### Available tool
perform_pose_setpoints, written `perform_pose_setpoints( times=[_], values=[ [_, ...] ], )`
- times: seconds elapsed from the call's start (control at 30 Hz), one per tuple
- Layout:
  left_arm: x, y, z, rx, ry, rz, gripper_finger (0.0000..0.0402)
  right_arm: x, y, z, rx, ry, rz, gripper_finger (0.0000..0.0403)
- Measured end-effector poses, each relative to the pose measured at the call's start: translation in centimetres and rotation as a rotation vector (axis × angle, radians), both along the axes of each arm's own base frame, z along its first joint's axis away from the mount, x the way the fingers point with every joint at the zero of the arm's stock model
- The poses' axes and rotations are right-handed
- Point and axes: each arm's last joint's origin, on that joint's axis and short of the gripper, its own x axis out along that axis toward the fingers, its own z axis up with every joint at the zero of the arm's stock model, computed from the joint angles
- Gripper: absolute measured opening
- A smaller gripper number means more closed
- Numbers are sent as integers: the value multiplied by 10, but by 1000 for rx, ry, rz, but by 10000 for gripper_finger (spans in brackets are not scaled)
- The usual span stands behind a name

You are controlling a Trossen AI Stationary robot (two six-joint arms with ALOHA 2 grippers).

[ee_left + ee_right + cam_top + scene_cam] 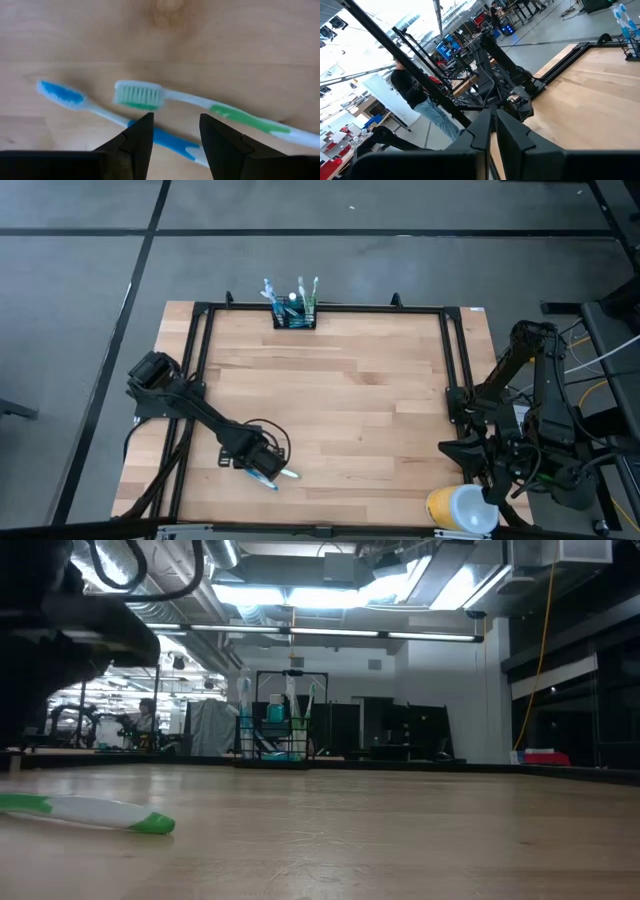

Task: Pick & Place toothbrushing station
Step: Put the green toothbrush into the black wire organizer

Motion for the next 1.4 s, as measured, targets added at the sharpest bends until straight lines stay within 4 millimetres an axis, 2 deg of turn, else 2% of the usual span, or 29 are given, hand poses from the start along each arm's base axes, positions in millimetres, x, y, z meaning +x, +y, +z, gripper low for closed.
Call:
perform_pose_setpoints(
  times=[0.17,0.37,0.7,1.17,1.4],
  values=[
    [3,1,-9,23,7,1,155,0,1,0,12,-2,2,32],
    [10,11,-14,66,2,14,155,0,1,1,16,-3,2,32],
    [29,46,-14,181,-57,80,155,0,1,2,31,-7,2,32],
    [58,82,-12,261,-240,14,155,0,2,3,0,-4,-2,32],
    [76,89,0,315,-342,-104,155,0,1,3,-18,-7,-21,32]
  ],
)
